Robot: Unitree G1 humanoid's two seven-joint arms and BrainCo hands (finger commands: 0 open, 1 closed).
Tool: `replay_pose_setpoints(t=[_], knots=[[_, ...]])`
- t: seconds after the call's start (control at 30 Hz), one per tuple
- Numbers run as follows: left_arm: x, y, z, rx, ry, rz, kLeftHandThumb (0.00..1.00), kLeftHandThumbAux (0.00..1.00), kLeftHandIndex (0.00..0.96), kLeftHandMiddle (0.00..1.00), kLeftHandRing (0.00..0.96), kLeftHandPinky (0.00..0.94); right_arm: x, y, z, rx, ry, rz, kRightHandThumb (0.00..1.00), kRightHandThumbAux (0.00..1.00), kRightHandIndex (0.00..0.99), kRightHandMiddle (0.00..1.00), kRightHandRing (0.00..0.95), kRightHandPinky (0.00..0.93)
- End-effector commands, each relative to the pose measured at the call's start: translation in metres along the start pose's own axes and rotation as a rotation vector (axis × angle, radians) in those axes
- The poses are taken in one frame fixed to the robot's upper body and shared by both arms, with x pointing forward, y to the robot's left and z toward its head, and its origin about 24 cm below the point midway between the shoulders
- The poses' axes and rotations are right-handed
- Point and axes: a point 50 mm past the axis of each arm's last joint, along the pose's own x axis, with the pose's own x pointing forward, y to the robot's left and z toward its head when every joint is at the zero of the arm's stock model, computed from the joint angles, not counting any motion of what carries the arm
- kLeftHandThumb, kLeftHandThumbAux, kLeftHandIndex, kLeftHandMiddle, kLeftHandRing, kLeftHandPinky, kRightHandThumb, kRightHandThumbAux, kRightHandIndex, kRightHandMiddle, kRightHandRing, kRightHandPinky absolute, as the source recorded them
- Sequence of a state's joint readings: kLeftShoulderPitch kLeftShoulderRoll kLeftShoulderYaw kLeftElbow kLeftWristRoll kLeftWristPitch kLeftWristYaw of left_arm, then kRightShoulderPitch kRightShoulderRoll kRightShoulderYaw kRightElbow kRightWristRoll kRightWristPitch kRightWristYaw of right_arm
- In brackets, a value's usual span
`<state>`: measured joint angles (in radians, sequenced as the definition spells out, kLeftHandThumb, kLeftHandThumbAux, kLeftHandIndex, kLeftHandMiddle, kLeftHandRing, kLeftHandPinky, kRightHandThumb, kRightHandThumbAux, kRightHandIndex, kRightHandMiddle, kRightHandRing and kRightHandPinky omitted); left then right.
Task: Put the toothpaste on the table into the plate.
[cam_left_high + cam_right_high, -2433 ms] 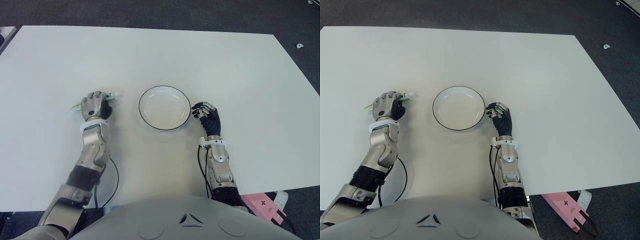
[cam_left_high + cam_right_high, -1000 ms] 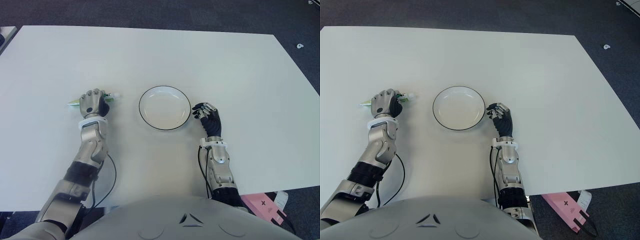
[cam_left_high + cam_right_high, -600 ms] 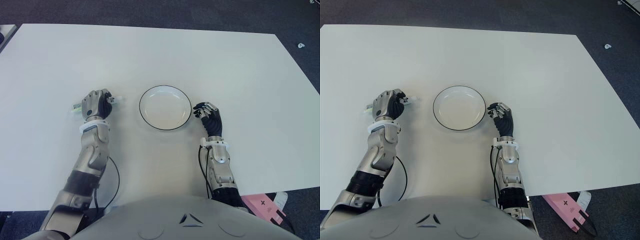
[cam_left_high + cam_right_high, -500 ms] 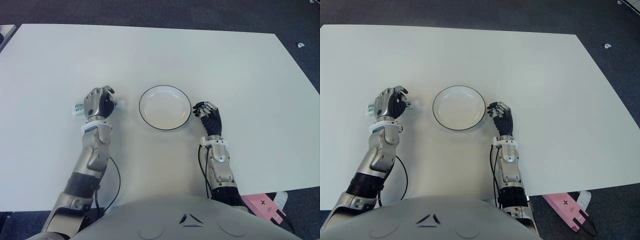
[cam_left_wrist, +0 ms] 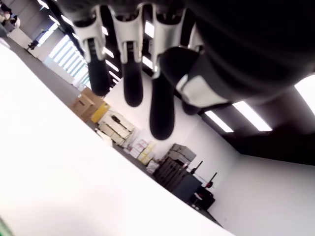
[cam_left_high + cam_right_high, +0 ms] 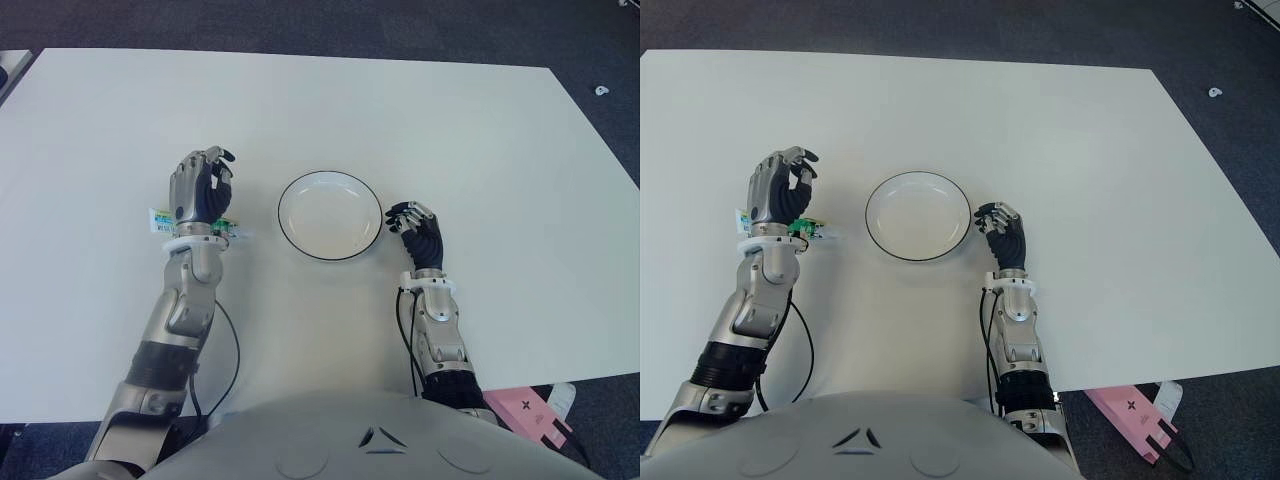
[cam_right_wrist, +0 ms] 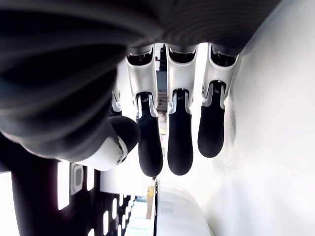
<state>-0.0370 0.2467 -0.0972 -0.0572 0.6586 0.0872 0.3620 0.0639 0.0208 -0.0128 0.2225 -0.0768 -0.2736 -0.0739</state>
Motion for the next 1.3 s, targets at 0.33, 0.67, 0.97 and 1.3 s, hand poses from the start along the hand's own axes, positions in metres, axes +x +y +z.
replay_pose_setpoints(t=[0.33,0.67,0.97,1.3], knots=[[0.013,-0.012,0.029,-0.162,-0.107,-0.024,0.850,0.671,0.392,0.542,0.880,0.873,-0.010,0.000,-0.021,-0.014,0.130,-0.006,0.705,0.731,0.429,0.503,0.499,0.495],[0.021,-0.028,0.052,-0.208,-0.209,-0.074,0.852,0.670,0.394,0.540,0.877,0.869,-0.009,0.001,-0.021,-0.002,0.133,-0.010,0.707,0.730,0.429,0.502,0.498,0.490],[0.023,-0.046,0.067,-0.220,-0.280,-0.131,0.852,0.670,0.394,0.536,0.874,0.862,-0.009,0.002,-0.020,0.001,0.124,-0.006,0.707,0.730,0.429,0.501,0.496,0.488],[0.020,-0.045,0.058,-0.181,-0.351,-0.212,0.853,0.669,0.397,0.539,0.870,0.858,-0.009,0.002,-0.020,0.005,0.123,-0.010,0.706,0.730,0.429,0.499,0.493,0.483]])
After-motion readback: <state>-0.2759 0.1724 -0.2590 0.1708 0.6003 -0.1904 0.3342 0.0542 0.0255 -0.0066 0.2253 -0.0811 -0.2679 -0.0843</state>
